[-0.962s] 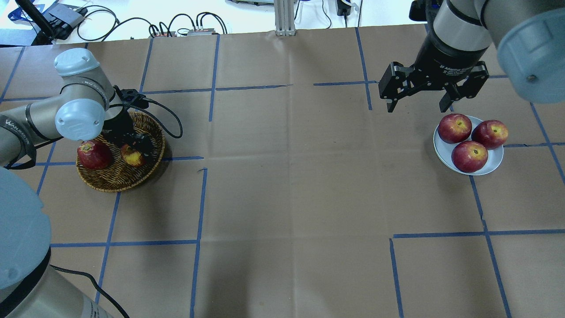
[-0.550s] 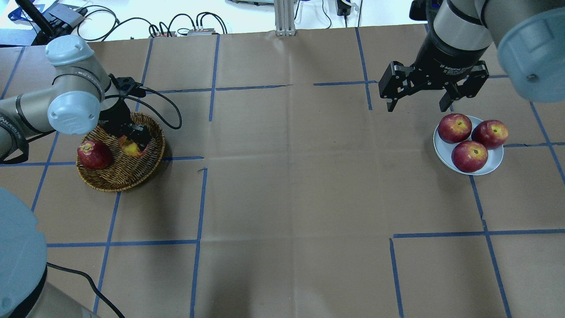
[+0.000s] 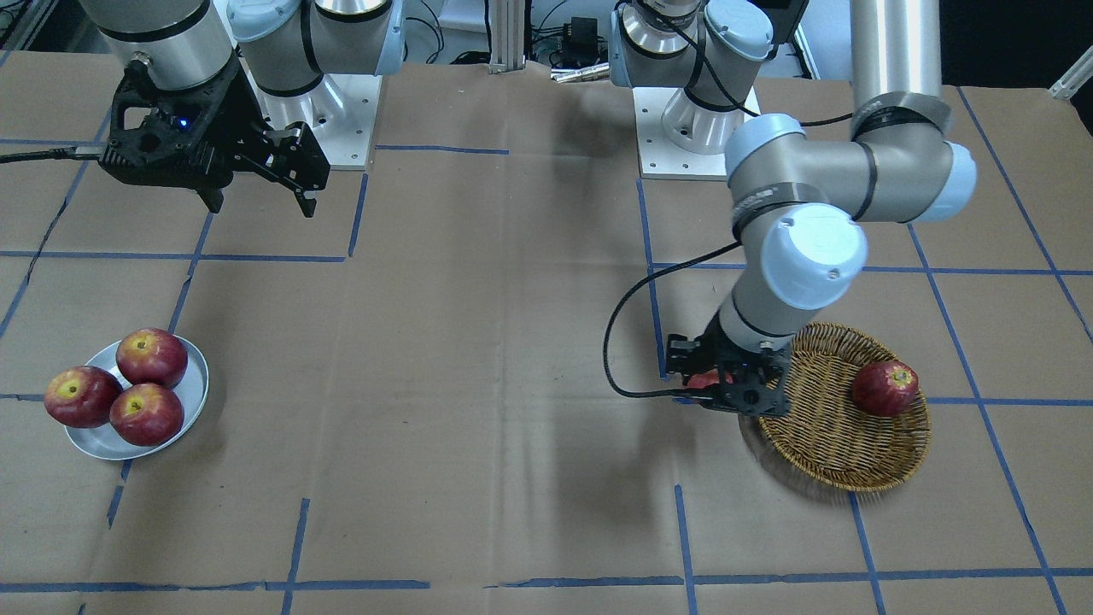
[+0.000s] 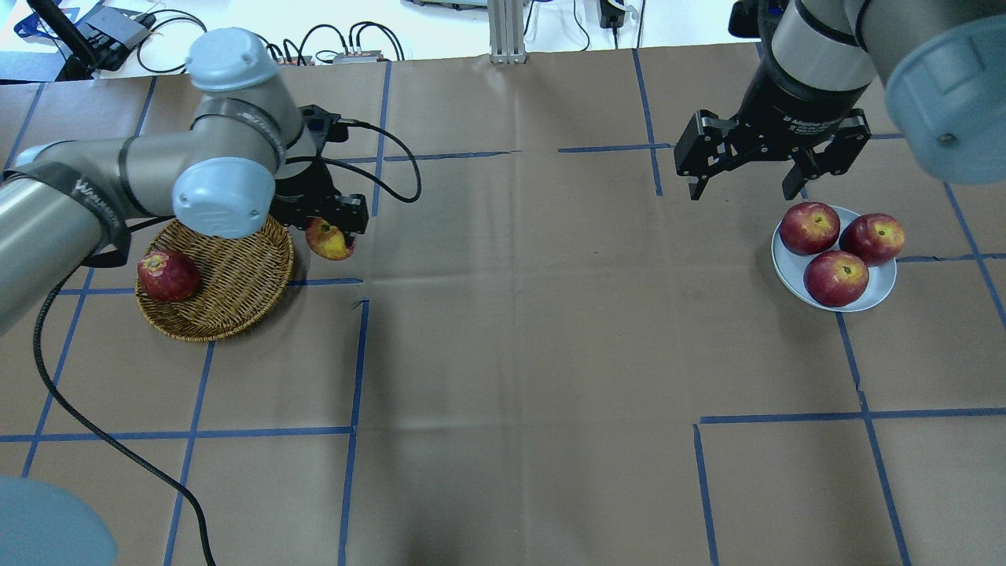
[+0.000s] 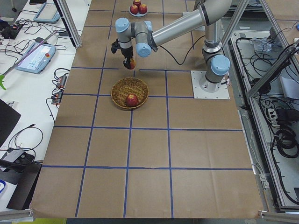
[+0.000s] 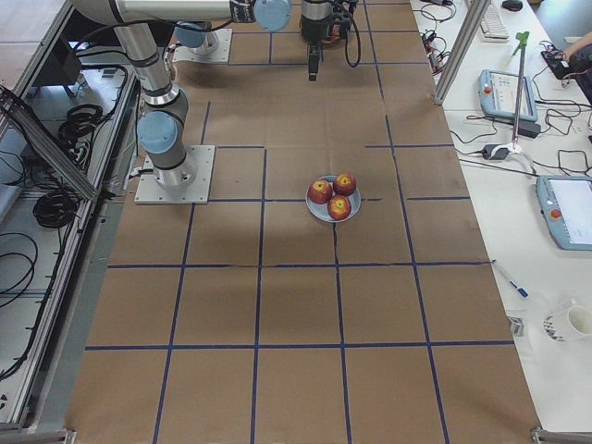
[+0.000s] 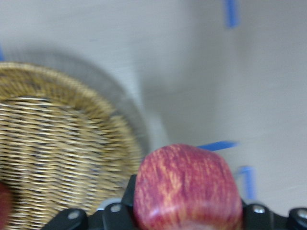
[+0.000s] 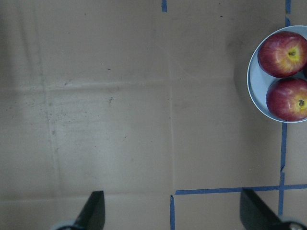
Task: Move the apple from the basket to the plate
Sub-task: 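Lift the apple with the left gripper and carry it toward the table center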
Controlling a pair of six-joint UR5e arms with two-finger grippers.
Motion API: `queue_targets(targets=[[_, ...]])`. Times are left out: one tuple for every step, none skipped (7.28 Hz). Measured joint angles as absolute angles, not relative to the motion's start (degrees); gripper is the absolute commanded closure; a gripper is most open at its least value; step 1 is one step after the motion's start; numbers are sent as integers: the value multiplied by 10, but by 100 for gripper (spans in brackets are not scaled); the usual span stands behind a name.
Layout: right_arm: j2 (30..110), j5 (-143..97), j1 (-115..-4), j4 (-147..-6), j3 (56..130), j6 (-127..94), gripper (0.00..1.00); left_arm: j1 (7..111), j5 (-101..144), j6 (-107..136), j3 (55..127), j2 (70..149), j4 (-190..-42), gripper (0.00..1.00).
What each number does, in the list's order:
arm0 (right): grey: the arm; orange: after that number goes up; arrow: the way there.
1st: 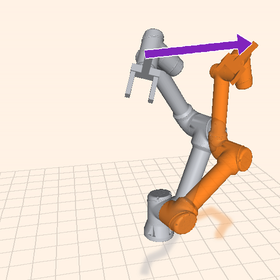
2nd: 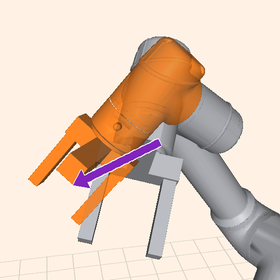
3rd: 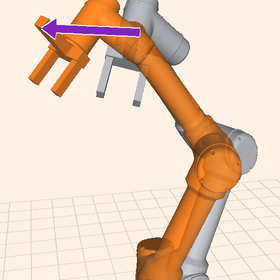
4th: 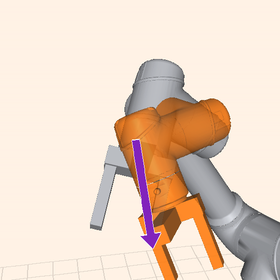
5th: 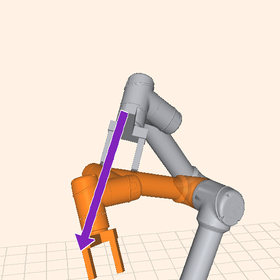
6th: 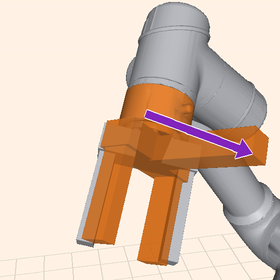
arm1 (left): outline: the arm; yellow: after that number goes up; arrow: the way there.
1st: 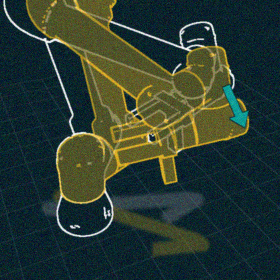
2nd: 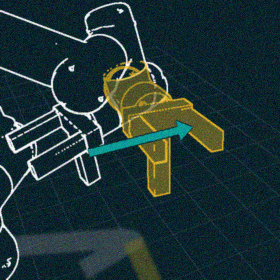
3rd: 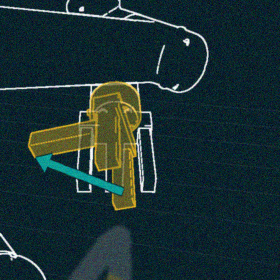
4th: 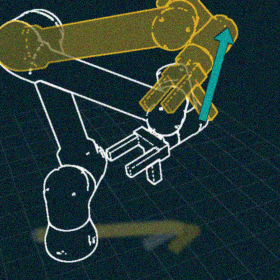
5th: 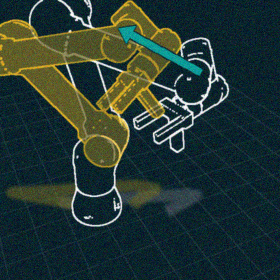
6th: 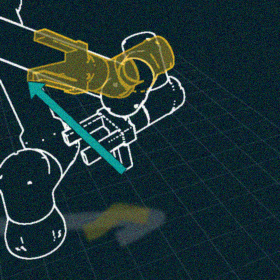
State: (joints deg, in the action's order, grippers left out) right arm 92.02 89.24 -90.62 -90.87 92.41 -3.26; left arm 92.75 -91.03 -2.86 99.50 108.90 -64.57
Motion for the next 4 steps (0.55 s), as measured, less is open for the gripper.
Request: queue_targets(targets=[[920,892,-906,-909,924,-33,0,980,-908,61,990,1098,-640,57],[920,892,-906,-909,924,-33,0,1022,-903,127,976,1114,-634,57],[920,892,-906,-909,924,-33,0,1059,-895,178,951,1140,-630,57],[920,892,-906,-909,924,-33,0,1092,-891,217,919,1171,-627,57]])
